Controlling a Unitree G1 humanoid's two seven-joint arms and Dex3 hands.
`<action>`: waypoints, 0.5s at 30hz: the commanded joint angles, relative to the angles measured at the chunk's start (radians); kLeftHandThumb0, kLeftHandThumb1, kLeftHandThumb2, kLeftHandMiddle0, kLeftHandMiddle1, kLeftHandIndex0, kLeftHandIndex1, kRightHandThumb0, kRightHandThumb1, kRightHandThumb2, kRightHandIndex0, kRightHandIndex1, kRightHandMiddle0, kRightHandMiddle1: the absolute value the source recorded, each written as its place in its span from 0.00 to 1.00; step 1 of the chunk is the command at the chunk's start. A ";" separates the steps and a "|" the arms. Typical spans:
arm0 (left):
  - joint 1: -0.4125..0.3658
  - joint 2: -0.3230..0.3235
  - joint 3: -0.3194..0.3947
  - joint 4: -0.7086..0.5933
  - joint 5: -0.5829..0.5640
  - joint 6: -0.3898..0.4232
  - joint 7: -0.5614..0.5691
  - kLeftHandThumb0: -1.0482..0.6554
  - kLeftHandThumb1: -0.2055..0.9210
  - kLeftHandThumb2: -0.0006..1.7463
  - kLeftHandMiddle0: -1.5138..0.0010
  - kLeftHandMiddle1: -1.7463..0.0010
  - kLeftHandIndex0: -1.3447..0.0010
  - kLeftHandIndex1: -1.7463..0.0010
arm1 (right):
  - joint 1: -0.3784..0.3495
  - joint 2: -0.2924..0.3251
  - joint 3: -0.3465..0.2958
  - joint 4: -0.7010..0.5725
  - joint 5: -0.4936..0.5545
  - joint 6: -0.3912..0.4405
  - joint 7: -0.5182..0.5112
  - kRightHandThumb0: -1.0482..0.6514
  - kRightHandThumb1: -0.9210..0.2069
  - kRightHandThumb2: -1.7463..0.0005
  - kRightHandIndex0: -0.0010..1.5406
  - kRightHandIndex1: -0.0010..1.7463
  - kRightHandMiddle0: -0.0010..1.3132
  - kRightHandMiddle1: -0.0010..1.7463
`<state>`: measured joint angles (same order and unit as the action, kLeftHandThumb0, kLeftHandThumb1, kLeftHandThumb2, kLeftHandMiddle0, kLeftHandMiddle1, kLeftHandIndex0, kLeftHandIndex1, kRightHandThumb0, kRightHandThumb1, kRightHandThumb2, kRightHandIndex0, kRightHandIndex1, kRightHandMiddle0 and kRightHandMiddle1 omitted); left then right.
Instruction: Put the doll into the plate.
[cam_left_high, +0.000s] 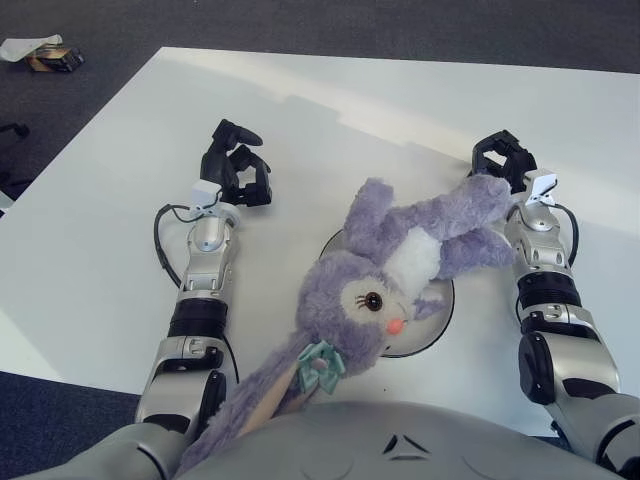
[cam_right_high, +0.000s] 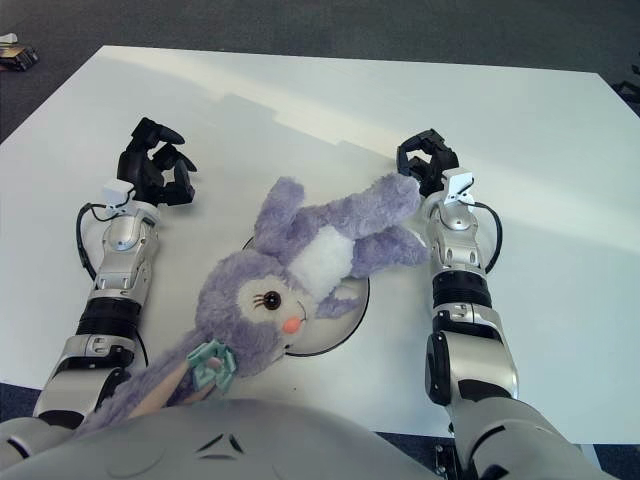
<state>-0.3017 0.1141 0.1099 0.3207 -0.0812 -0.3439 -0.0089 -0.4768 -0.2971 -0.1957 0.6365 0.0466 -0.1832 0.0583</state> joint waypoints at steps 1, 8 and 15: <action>0.016 0.004 0.006 -0.017 -0.024 0.012 -0.032 0.61 0.34 0.85 0.50 0.01 0.66 0.00 | 0.061 -0.011 0.016 0.029 -0.035 0.003 -0.013 0.37 0.38 0.38 0.58 1.00 0.36 1.00; 0.025 0.009 0.013 -0.032 -0.024 0.019 -0.046 0.61 0.35 0.84 0.50 0.03 0.67 0.00 | 0.123 -0.024 0.023 -0.028 -0.058 -0.024 -0.026 0.36 0.41 0.35 0.60 1.00 0.39 1.00; 0.030 0.014 0.017 -0.048 -0.024 0.031 -0.049 0.61 0.36 0.83 0.50 0.04 0.67 0.00 | 0.167 -0.034 0.035 -0.066 -0.071 -0.011 -0.032 0.35 0.46 0.31 0.64 1.00 0.41 1.00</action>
<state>-0.2816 0.1206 0.1191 0.2876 -0.1049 -0.3255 -0.0480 -0.3713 -0.3293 -0.1751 0.5451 0.0039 -0.2431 0.0260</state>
